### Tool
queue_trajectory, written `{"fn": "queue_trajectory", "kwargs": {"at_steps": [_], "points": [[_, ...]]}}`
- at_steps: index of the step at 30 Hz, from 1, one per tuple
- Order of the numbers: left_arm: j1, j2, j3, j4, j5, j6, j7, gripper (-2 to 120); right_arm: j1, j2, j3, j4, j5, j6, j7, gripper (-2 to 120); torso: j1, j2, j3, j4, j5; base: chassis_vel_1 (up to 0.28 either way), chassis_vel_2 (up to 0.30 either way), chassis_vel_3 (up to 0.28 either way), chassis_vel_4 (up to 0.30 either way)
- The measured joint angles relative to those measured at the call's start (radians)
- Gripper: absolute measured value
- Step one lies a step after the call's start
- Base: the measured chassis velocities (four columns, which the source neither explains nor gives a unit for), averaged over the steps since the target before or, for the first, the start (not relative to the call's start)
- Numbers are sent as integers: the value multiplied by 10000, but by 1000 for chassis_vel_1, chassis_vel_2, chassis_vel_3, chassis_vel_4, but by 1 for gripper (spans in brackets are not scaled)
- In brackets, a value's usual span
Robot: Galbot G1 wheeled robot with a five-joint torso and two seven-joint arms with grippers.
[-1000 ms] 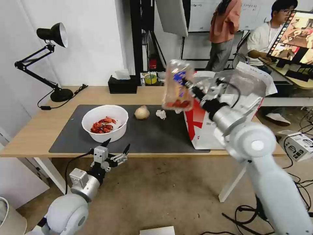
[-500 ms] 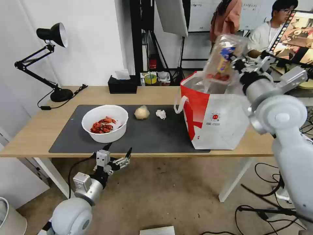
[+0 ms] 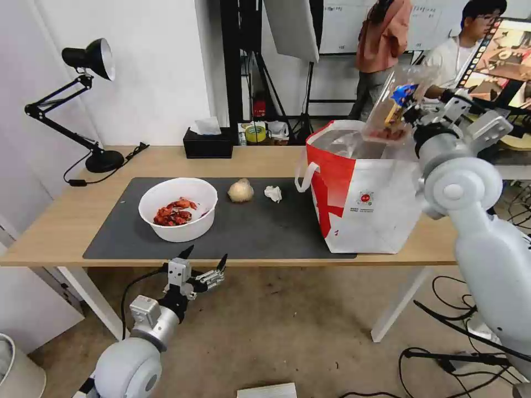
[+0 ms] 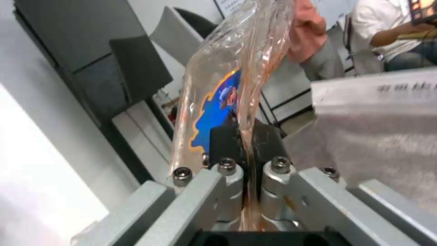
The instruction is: Pick up the trash from the table and place it into the takeout bag.
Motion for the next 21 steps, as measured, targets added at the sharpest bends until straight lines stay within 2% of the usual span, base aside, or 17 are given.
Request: {"fn": "queue_trajectory", "kwargs": {"at_steps": [12, 21], "points": [[-139, 180, 120, 4, -50, -4, 10, 100, -1064, 279, 126, 419, -58, -22, -382, 0, 0, 0, 0, 0, 0, 0, 0, 0, 0], [-157, 98, 269, 63, 5, 1, 10, 100, -1197, 326, 183, 476, -73, -37, -399, 0, 0, 0, 0, 1, -1, 0, 0, 0, 0]]}}
